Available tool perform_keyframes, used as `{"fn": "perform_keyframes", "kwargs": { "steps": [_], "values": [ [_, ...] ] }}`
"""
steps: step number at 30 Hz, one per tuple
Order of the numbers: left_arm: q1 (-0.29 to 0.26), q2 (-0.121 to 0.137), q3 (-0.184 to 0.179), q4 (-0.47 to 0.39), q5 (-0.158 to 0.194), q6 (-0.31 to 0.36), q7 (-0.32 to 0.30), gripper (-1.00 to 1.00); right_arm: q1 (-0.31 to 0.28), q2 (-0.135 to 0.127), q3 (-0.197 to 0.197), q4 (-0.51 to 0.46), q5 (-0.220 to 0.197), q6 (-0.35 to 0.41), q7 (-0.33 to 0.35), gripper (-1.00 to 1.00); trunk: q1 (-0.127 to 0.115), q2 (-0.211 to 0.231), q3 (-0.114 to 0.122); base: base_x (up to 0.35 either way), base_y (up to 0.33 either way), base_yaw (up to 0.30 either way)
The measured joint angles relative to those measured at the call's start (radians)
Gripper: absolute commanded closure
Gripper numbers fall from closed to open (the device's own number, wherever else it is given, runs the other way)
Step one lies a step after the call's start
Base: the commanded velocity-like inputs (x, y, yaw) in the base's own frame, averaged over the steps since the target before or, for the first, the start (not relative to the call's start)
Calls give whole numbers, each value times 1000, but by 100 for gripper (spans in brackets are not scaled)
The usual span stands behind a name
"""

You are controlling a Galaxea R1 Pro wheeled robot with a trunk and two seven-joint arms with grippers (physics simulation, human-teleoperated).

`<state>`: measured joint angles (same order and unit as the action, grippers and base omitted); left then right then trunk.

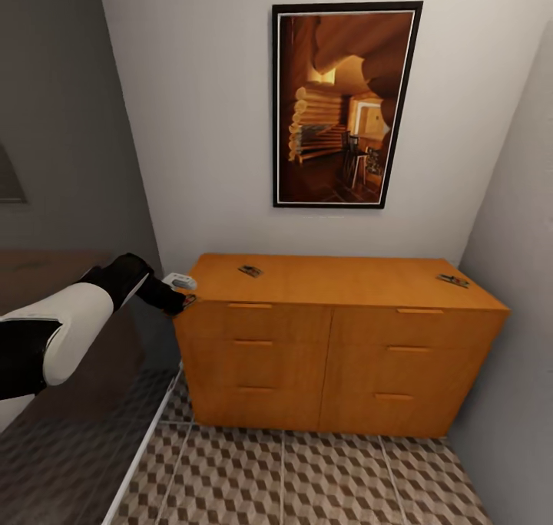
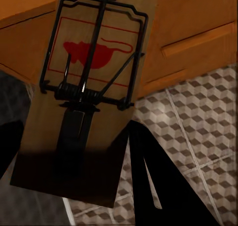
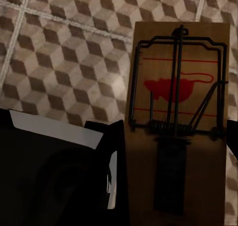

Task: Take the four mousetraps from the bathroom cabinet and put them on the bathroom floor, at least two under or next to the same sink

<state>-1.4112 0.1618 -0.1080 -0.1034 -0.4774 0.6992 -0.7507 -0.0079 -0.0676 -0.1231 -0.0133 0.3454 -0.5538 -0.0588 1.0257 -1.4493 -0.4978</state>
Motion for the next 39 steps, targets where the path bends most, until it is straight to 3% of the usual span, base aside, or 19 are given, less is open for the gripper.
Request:
{"fn": "perform_keyframes", "kwargs": {
  "steps": [19, 25, 30, 34, 39],
  "values": [
    [15, -30, 0, 1, 0, 0, 3, 100, 0, 0, 0, 0, 0, 0, 0, 100, 0, 0, 0, -315, 0, 0],
    [61, -81, 0, 1, 0, 0, 6, 100, 0, 1, 0, 0, 0, 0, 0, 100, -1, 0, 0, -16, 0, 0],
    [130, -146, 1, 1, 1, 0, 28, 100, 0, 2, 1, 0, 0, -2, 0, 100, -1, 0, 0, -1, 0, 0],
    [174, -172, 0, 1, 0, -13, 57, 100, 0, 2, 2, 0, 0, -4, 0, 100, -1, 0, 0, 0, 0, 0],
    [237, -198, -1, 1, 0, -84, 92, 100, 0, 2, 3, 0, 0, -5, 1, 100, -1, 0, 0, 0, 0, 0]
  ]
}}
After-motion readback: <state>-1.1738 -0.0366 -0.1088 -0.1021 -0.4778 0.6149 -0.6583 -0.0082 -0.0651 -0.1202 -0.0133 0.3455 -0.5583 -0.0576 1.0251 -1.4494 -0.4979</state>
